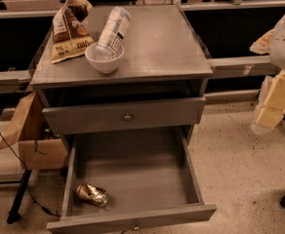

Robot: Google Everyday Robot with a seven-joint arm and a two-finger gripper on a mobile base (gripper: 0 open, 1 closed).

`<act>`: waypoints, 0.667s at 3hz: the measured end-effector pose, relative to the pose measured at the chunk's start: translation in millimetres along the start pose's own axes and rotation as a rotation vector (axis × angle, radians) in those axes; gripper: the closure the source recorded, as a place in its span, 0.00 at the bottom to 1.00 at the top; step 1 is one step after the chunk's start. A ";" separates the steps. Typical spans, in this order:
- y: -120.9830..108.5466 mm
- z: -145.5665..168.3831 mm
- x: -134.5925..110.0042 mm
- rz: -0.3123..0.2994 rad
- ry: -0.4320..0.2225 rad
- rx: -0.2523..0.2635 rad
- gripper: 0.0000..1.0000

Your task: Pick orange can from middle drawer and place on counter

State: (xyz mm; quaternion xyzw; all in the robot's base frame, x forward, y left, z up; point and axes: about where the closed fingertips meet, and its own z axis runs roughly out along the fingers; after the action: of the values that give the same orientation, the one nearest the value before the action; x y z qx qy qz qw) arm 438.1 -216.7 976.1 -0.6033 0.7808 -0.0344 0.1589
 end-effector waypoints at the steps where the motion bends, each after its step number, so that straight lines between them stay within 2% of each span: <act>1: 0.0 0.0 0.0 0.000 0.000 0.000 0.00; 2: 5.4 2.1 -9.9 -0.007 -0.035 0.016 0.00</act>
Offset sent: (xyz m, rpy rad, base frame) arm -0.0064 0.0308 -0.0086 0.0768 -0.0544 0.0360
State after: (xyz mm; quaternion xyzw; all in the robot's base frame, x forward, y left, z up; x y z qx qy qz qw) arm 435.9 -205.5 974.9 -0.6054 0.7753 -0.0309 0.1771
